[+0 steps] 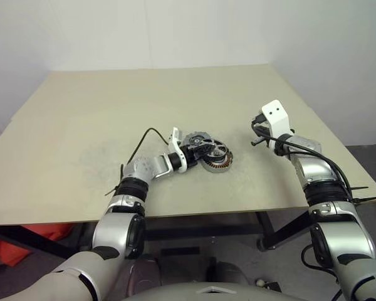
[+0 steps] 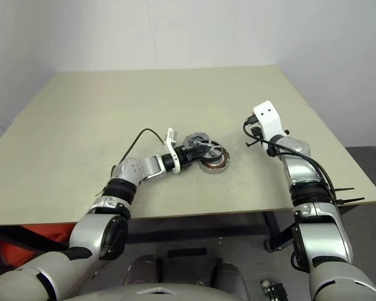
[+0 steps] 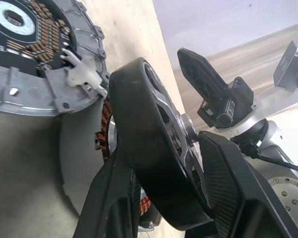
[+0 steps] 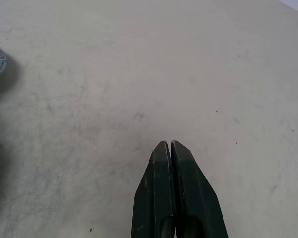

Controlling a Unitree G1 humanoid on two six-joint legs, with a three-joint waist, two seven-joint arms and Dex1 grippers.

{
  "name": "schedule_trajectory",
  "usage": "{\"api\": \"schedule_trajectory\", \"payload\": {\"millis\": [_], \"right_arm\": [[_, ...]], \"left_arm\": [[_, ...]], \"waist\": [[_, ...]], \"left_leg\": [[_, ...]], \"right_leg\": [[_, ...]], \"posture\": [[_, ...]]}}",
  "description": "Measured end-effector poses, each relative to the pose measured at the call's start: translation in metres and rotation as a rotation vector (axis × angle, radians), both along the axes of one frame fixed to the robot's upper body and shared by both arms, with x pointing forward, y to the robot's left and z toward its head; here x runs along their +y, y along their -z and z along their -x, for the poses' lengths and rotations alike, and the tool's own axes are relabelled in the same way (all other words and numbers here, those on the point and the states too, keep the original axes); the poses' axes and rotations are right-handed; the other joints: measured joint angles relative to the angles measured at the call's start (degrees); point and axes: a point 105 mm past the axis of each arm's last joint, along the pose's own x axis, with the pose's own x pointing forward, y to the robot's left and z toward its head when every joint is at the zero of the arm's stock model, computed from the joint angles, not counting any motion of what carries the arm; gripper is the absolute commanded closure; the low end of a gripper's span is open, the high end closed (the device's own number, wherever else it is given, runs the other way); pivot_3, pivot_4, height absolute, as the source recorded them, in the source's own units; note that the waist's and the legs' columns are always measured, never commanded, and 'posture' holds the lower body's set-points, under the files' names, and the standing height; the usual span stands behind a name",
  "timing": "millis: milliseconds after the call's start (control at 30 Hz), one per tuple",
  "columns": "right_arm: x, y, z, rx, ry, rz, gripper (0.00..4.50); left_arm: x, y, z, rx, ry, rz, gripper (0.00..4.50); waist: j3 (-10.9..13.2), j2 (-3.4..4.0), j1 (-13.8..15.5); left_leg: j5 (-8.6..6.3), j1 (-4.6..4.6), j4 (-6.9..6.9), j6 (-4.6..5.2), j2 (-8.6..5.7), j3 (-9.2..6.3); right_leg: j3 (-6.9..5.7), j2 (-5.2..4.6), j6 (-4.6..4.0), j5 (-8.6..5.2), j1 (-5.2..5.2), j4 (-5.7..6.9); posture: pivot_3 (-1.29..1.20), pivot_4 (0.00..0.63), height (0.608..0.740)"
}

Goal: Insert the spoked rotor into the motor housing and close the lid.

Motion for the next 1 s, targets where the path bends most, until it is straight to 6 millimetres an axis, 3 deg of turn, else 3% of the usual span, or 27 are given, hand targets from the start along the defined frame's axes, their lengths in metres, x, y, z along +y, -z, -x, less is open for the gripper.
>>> {"api": "schedule_trajectory", "payload": {"millis": [267, 300, 433, 767, 1000], "right_arm": [[0.001, 0.0, 0.0, -0.001, -0.001, 0.0, 4.5], [0.001, 0.0, 0.0, -0.001, -0.001, -0.001, 4.5], [0.003, 0.001, 0.0, 0.0, -0.004, -0.005, 4.5], [0.006, 0.002, 0.001, 0.0, -0.013, -0.011, 4.5], [0.012, 0.001, 0.001, -0.007, -0.035, -0.031, 4.5]], "left_arm": [[-0.006, 0.0, 0.003, -0.021, 0.038, -0.008, 3.07], [-0.007, -0.001, 0.002, -0.023, 0.04, -0.01, 2.36], [-0.009, -0.007, -0.002, -0.06, 0.037, -0.016, 1.22], [0.002, -0.01, -0.009, -0.087, 0.007, -0.048, 1.22], [0.011, -0.024, -0.006, -0.157, -0.007, -0.022, 1.22]], "waist": [[0.01, -0.01, -0.01], [0.01, -0.01, 0.0], [0.0, 0.0, 0.0], [0.0, 0.0, -0.04], [0.01, 0.0, -0.05]], "left_leg": [[-0.05, -0.09, 0.0, 0.23, -0.44, 0.01], [-0.05, -0.1, 0.0, 0.24, -0.43, 0.01], [-0.09, -0.02, -0.04, 0.33, -0.42, 0.0], [-0.25, -0.09, -0.06, 0.61, -0.44, 0.01], [-0.3, -0.14, -0.06, 0.69, -0.43, 0.03]], "right_leg": [[-0.05, -0.51, 0.11, 0.06, 0.06, -0.19], [-0.06, -0.51, 0.13, 0.07, 0.07, -0.23], [-0.12, -0.51, 0.27, 0.16, 0.28, -0.52], [-0.13, -0.54, 0.34, 0.21, 0.32, -0.73], [-0.13, -0.55, 0.34, 0.2, 0.29, -0.77]], "posture": [[0.0, 0.0, 0.74], [0.0, 0.0, 0.74], [0.0, 0.0, 0.74], [0.0, 0.0, 0.74], [0.0, 0.0, 0.74]]}}
